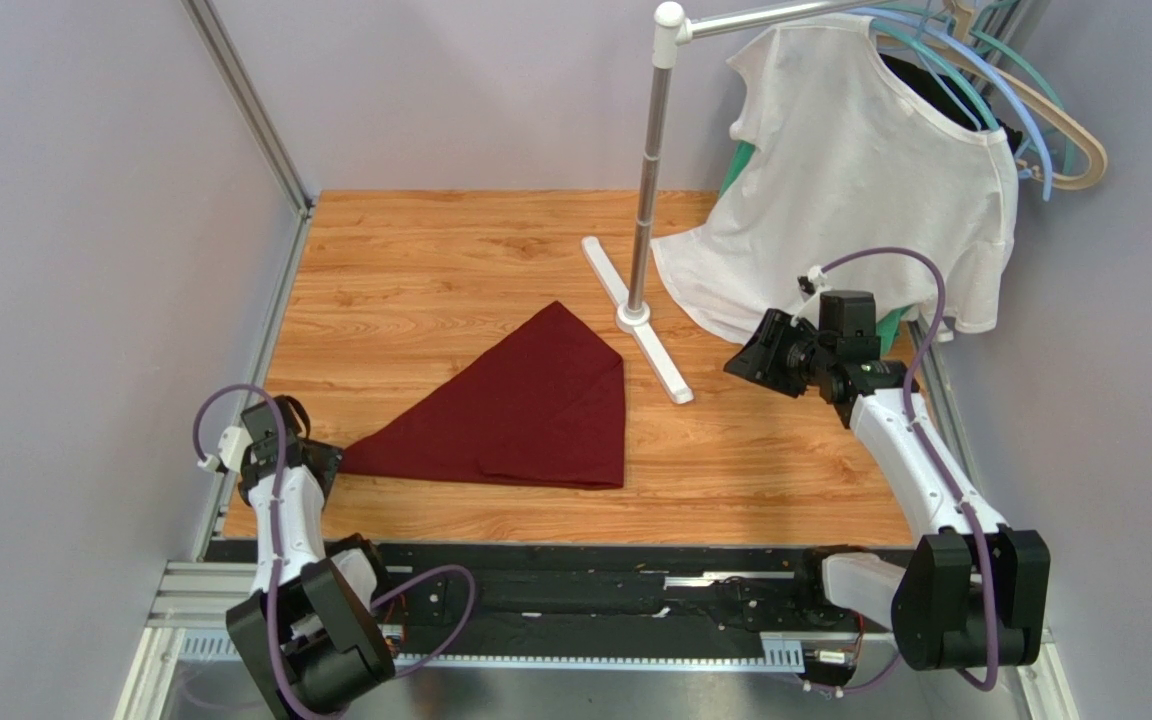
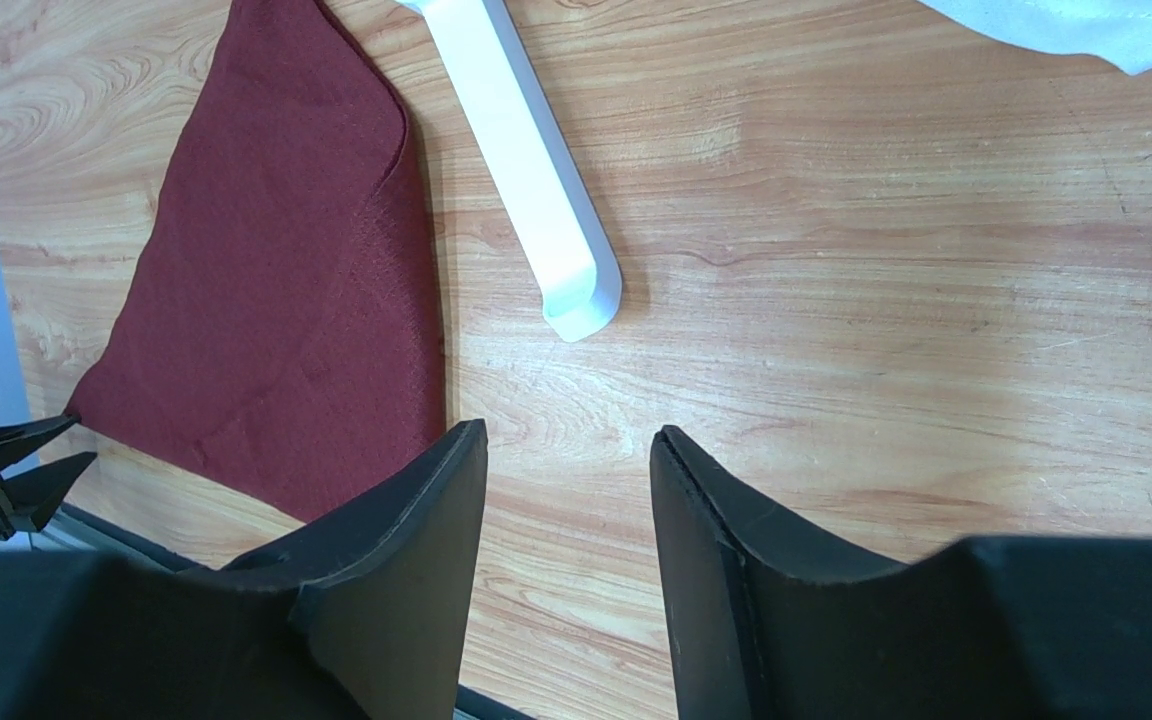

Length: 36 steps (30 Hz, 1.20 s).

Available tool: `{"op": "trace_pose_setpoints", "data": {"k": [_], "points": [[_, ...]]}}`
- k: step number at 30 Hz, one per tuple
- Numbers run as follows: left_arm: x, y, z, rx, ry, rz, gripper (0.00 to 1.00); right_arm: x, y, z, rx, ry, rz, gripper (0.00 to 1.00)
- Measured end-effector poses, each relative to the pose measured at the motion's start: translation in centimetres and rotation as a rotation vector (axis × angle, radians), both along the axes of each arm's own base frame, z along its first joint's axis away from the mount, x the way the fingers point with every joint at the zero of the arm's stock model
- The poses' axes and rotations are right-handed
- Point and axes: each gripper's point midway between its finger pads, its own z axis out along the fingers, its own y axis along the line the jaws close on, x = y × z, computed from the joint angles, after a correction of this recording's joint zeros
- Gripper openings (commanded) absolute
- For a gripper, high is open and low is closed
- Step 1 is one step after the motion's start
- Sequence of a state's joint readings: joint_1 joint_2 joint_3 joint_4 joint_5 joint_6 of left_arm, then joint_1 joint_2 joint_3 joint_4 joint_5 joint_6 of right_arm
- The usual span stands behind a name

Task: Fold the napkin, place the utensils inside, and roll it up
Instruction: Fold the napkin at the center of the board.

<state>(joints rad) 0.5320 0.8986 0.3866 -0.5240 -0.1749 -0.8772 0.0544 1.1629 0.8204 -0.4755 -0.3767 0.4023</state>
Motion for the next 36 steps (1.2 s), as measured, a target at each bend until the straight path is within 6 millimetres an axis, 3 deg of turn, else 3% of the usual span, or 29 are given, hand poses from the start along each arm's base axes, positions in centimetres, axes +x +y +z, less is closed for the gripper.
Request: {"op": "trace_pose_setpoints", "data": {"k": [11, 22, 27, 31, 36], "points": [[0.27, 0.34, -0.03, -0.007, 0.026, -0.012, 0.54, 0.04, -0.13, 0.04, 0.005, 0.000, -0.003, 0.48], [0.13, 0.47, -0.40, -0.014, 0.067, -0.031, 0.11, 0.03, -0.14, 0.10, 0.013, 0.000, -0.001, 0.48], [0.04, 0.47, -0.52, -0.015, 0.077, -0.039, 0.04, 0.05, -0.23, 0.10, 0.014, 0.000, -0.004, 0.48], [0.10, 0.57, -0.45, -0.010, 0.084, -0.053, 0.04, 0.04, -0.21, 0.11, 0.014, 0.000, -0.002, 0.48], [0.26, 0.71, -0.06, -0.004, 0.085, -0.064, 0.17, 0.01, -0.14, 0.14, 0.018, 0.000, 0.001, 0.48]]}}
